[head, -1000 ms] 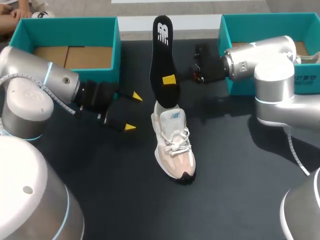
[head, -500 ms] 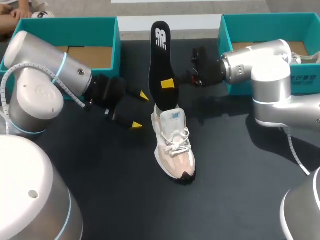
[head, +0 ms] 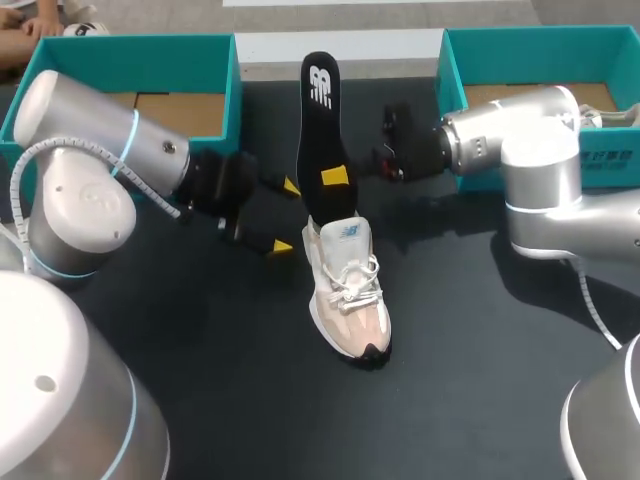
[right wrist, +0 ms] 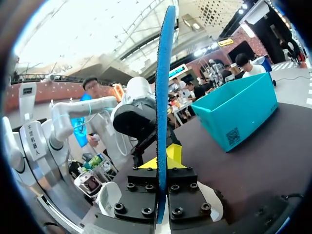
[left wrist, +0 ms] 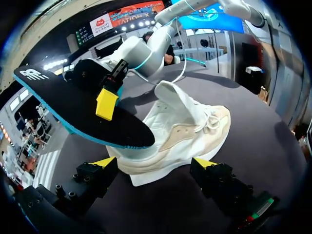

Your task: Take the shoe out of the shoebox, open the shoe tongue, remove and reinsert the insole, then place the shoe into the shoebox

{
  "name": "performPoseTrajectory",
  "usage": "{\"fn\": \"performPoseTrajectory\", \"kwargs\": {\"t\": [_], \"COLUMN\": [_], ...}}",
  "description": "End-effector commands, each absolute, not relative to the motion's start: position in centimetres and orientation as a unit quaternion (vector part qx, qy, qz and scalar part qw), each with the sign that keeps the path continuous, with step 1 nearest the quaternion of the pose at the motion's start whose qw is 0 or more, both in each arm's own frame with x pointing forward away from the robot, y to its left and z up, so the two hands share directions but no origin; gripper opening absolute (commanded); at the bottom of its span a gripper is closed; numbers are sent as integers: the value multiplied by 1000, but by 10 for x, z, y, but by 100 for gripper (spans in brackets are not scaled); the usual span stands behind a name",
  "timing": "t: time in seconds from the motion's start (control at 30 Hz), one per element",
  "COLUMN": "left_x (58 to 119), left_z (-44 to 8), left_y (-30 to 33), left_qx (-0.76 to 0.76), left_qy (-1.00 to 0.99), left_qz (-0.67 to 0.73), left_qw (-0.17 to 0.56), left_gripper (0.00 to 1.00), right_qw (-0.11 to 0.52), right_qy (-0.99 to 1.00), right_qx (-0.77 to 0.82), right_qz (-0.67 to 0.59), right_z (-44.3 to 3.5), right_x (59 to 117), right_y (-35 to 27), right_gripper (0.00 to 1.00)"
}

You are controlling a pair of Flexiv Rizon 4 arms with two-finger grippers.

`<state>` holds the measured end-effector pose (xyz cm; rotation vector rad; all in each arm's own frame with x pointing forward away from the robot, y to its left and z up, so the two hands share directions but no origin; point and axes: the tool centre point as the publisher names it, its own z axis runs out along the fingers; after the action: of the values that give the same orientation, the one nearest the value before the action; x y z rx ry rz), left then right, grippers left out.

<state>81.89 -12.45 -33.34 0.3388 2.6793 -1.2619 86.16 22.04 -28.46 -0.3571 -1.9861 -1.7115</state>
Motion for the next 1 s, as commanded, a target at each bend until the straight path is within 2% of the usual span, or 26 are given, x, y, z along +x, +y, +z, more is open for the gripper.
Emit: {"fn": "performPoseTrajectory", "kwargs": {"t": [0.03, 1.0], "left_x": [817, 817], "left_z": [-334, -334], "left_y": [-124, -124], "left_qx": [113, 113], "left_qy": [896, 896], "left_qz": [-422, -422], "left_qw": [82, 82], "left_gripper": [100, 100], "right_qw": [248, 291], "right_qy": [-724, -720], "right_qx": [-132, -184], "right_qz": [-630, -603], "right_z": [-296, -338], "right_x": [860, 820], "right_y": [222, 215], "right_gripper": [0, 0]}}
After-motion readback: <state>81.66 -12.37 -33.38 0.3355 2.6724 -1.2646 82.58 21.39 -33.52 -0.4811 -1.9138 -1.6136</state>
